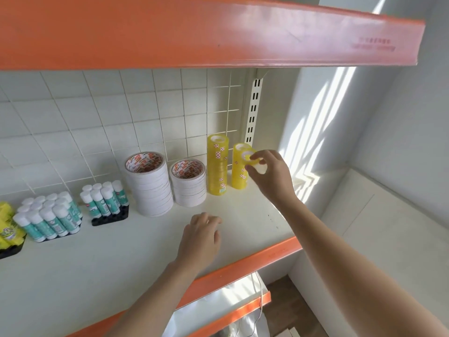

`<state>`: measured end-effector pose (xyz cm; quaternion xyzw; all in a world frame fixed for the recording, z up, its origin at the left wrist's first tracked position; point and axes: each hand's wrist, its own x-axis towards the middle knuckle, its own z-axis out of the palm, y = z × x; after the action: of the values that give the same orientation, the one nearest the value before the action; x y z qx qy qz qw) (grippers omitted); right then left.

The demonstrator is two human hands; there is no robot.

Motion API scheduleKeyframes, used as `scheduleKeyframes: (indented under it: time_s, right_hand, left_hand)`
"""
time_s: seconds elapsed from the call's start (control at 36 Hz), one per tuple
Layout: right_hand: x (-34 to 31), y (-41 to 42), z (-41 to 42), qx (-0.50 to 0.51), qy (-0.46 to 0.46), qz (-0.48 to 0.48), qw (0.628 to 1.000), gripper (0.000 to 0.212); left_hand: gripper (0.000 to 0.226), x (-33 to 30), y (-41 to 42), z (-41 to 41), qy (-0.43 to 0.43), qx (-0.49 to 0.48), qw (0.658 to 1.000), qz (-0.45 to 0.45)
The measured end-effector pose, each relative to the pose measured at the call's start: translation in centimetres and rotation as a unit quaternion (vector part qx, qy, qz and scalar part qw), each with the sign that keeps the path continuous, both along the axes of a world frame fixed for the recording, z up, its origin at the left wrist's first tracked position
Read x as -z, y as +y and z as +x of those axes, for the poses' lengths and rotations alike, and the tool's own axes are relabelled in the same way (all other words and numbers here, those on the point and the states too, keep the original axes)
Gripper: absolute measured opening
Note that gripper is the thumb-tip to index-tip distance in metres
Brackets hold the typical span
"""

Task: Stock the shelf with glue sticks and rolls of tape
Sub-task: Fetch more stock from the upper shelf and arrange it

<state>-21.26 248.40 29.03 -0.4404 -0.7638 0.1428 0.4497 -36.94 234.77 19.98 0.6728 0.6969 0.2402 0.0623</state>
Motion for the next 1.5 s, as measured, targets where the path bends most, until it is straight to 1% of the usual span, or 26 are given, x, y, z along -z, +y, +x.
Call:
scheduleKeyframes:
  time_s: [0.11,0.19,0.31,0.44,0.58,1.19,1.5]
  right_hand:
    - [-0.8,2.3,-0.8,0.016,-0.017,-0.005,1.0,0.02]
    - [-1.0,3.6,-1.3,0.023,-0.038,-0.001,0.999,0.02]
    - [-1.0,4.7,-1.6,0.029,-0.052,-0.021,0.998,0.02]
    - [-0.8,5.4,-2.1,0.023,-0.051,-0.057,0.997,0.019]
    - [-0.7,5.7,-2.6,0.021,-0.069,-0.072,0.995,0.021]
    - [-1.0,6.6,-2.7,0.016,-0.06,-0.102,0.993,0.022]
    - [-1.0,6.3,-2.8,0.018,-0.067,-0.097,0.993,0.024]
  left_hand:
    - [0.023,1.1,0.1,0.3,0.023,-0.011,1.0,0.013]
    - [0.015,1.7,0.0,0.5,0.04,-0.022,0.998,0.044]
    - [0.025,2.3,0.0,0.5,0.039,-0.03,0.995,0.083]
    - [0.028,2.4,0.0,0.6,0.036,-0.029,0.994,0.096]
    - [0.029,2.6,0.1,0.5,0.033,-0.034,0.993,0.108]
    - [0.029,2.9,0.4,0.2,0.035,-0.036,0.992,0.116]
    - [0.026,2.7,0.3,0.3,0.025,-0.033,0.995,0.092]
